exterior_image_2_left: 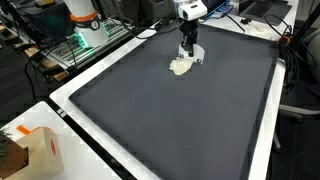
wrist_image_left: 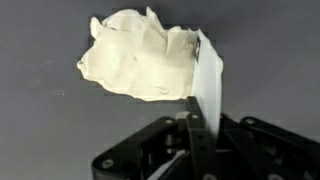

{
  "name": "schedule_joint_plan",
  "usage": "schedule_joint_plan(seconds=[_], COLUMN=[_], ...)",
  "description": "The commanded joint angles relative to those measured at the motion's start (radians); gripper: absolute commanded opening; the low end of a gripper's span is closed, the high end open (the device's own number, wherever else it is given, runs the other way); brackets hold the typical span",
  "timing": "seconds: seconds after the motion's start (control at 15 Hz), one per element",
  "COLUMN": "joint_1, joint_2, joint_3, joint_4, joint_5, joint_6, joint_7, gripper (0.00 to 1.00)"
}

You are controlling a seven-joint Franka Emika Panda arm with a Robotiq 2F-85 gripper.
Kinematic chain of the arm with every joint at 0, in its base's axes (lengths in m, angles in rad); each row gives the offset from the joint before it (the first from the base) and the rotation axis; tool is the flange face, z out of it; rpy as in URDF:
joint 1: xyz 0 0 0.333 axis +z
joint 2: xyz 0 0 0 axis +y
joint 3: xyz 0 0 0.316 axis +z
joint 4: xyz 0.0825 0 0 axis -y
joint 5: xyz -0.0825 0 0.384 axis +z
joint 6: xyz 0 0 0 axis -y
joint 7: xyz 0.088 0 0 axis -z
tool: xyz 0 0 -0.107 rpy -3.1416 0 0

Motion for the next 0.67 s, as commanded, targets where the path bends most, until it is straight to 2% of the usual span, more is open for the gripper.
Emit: schedule_joint_plan(seconds=[0.0, 0.6], joint_1=[0.007, 0.01], joint_2=[-0.025, -0.075], joint_3=[-0.02, -0.039], joint_4=[-0.103, -0.164], joint_5=[0.022, 0.007], joint_6=[0.01, -0.066], joint_7=[-0.011, 0.0], gripper=[0.01, 0.01])
